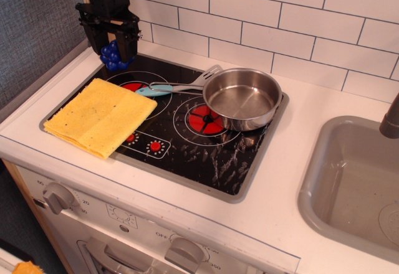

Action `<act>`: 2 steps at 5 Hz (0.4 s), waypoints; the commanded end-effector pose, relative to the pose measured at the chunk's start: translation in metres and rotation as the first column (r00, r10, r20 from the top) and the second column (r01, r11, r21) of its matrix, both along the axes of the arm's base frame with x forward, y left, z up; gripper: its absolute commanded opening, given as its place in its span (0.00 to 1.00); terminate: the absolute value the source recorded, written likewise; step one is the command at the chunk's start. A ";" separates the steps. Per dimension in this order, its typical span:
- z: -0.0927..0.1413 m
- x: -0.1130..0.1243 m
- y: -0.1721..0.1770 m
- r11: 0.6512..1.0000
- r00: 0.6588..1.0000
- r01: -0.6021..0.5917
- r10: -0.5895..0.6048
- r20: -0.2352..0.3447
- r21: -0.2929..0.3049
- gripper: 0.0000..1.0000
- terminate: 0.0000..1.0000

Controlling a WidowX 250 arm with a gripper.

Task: Move grapes to the back left corner of stove

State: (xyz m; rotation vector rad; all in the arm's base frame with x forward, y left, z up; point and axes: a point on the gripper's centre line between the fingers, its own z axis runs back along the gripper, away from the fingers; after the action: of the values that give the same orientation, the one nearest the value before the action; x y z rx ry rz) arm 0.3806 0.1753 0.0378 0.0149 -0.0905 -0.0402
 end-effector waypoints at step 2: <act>0.009 0.005 -0.003 0.999 0.997 0.043 -0.044 0.063 0.023 1.00 0.00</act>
State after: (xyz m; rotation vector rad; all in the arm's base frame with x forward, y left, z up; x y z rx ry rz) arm 0.3856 0.1739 0.0263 0.0019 -0.0938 -0.0465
